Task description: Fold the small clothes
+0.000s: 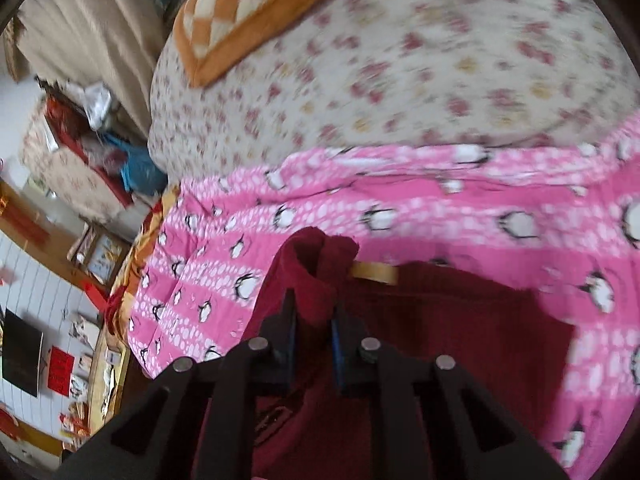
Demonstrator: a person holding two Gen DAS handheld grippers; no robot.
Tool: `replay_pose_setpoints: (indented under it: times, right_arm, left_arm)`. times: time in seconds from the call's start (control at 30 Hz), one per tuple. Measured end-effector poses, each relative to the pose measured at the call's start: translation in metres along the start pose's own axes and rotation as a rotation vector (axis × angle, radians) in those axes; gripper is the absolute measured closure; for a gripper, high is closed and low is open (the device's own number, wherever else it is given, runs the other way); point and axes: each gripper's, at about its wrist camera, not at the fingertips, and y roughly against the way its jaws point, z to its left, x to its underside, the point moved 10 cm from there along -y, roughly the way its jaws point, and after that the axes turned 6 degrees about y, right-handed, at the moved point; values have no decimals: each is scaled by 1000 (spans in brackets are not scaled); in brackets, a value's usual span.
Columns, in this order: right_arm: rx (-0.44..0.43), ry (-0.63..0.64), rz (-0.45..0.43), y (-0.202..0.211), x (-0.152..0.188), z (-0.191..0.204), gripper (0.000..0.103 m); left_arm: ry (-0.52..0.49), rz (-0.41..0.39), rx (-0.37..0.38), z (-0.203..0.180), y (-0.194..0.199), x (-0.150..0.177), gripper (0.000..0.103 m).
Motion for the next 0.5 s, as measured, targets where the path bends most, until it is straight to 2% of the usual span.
replay_pose_setpoints:
  times: [0.13, 0.23, 0.33, 0.5]
  right_arm:
    - [3, -30, -2, 16, 9, -45, 90]
    - [-4, -63, 29, 8, 16, -82, 90]
    - [0, -108, 59, -2, 26, -112, 90]
    - [13, -136, 46, -7, 34, -129, 88]
  left_arm:
    - [-56, 75, 23, -44, -34, 13, 103]
    - [-71, 124, 21, -63, -59, 27, 103]
    - [-81, 156, 13, -74, -76, 38, 103]
    - [-104, 204, -7, -80, -95, 57, 103]
